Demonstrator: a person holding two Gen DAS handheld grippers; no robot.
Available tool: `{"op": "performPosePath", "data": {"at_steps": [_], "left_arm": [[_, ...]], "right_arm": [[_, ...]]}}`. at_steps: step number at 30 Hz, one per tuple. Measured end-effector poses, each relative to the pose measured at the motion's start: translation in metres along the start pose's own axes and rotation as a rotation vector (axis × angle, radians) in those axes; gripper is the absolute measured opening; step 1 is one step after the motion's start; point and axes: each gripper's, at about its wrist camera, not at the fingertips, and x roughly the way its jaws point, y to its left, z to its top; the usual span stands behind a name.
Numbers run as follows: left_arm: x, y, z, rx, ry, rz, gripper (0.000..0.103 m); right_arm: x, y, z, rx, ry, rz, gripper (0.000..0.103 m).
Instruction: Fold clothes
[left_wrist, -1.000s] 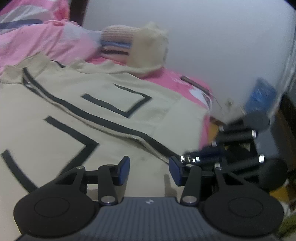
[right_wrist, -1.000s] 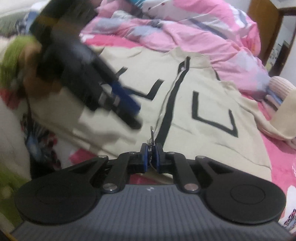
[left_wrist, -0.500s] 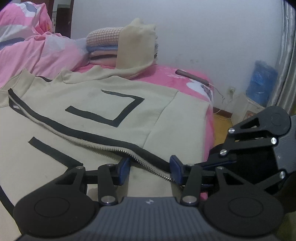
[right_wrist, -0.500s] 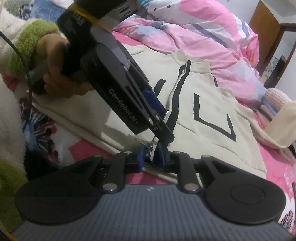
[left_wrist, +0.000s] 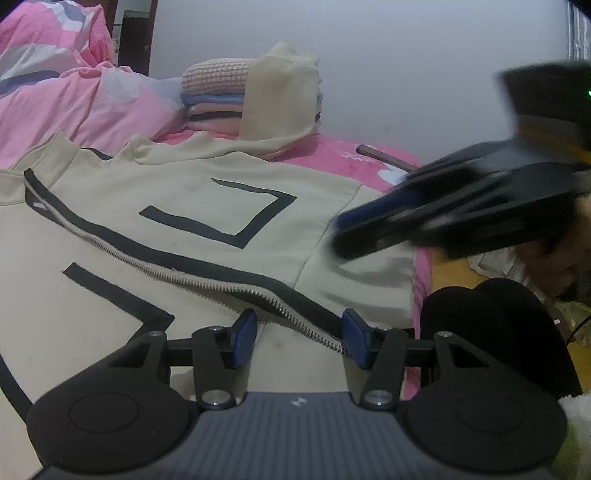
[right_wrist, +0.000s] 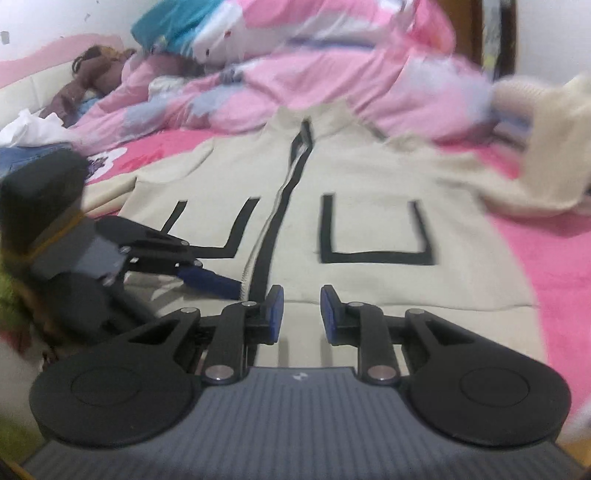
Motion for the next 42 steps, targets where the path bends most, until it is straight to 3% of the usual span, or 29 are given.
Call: {"op": "performPosePath", "data": {"at_steps": [3, 5, 12, 19, 23, 27, 33, 37, 42], "left_arm": [[0.001, 0.003, -0.001, -0.017, 0.007, 0.003, 0.053], [0.0, 0.004, -0.002, -0.027, 0.005, -0.006, 0.053], [-0.001, 0.005, -0.005, -0.029, -0.003, -0.02, 0.053], [-0.001, 0.005, -0.006, -0.031, -0.004, -0.024, 0.053], [-0.002, 0.004, -0.007, -0.025, -0.005, -0.022, 0.053], [-0.001, 0.006, -0.005, -0.034, -0.008, -0.033, 0.052], [-0.001, 0.005, -0.005, -0.033, -0.014, -0.031, 0.052], [-0.004, 0.004, -0.005, -0.041, -0.019, -0.033, 0.053], [-0.013, 0.019, -0.004, -0.136, -0.036, -0.066, 0.049]], "right_arm": [[0.047, -0.006, 0.005, 0.025, 0.048, 0.019, 0.019], [0.059, -0.014, 0.012, 0.078, 0.028, 0.02, 0.018], [0.052, -0.028, 0.028, 0.163, 0.037, 0.081, 0.019], [0.11, -0.041, 0.054, 0.24, 0.02, 0.101, 0.017], [0.104, -0.039, 0.066, 0.221, 0.016, 0.08, 0.019], [0.11, -0.037, 0.072, 0.185, 0.076, 0.075, 0.019], [0.17, -0.055, 0.107, 0.273, 0.061, 0.068, 0.013], [0.167, -0.082, 0.118, 0.417, 0.014, 0.115, 0.015], [0.079, -0.117, 0.106, 0.46, -0.088, 0.096, 0.016]]}}
